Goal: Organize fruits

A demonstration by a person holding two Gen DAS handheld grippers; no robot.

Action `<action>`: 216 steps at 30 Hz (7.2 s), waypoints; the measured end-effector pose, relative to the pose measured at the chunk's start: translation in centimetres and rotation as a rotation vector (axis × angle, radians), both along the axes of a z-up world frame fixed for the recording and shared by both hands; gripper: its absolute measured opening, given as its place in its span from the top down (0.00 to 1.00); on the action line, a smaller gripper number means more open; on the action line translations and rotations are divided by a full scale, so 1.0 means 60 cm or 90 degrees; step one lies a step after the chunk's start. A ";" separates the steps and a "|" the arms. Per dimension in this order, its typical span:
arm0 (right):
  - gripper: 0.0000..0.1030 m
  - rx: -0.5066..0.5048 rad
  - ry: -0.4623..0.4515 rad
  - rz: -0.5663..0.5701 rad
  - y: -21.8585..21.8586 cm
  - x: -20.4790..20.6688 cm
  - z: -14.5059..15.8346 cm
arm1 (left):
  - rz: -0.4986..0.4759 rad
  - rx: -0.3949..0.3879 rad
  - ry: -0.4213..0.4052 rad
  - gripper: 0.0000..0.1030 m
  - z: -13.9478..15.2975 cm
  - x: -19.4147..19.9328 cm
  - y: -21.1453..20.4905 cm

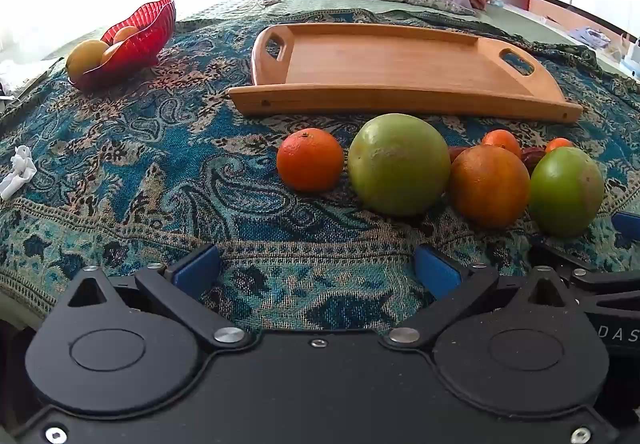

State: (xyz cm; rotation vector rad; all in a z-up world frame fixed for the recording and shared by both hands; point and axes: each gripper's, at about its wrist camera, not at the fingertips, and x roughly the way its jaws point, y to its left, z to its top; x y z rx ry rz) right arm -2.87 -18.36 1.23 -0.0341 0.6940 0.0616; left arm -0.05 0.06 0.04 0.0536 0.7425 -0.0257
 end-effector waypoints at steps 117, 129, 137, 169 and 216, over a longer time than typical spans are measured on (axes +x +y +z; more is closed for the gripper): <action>0.00 -0.009 -0.033 -0.012 -0.001 -0.013 0.004 | 0.006 0.001 -0.036 0.00 0.000 -0.015 -0.002; 0.00 -0.034 -0.038 -0.014 0.010 -0.018 0.004 | 0.007 -0.006 -0.039 0.00 0.002 -0.021 -0.003; 0.00 -0.046 -0.049 0.006 0.010 -0.020 0.011 | 0.003 -0.074 -0.048 0.02 0.023 -0.022 0.012; 0.32 -0.015 -0.117 0.031 0.021 -0.018 0.027 | -0.070 -0.214 -0.072 0.43 0.047 0.043 0.007; 0.42 0.001 -0.111 -0.002 0.024 0.009 0.012 | -0.098 -0.138 -0.114 0.47 0.044 0.115 -0.030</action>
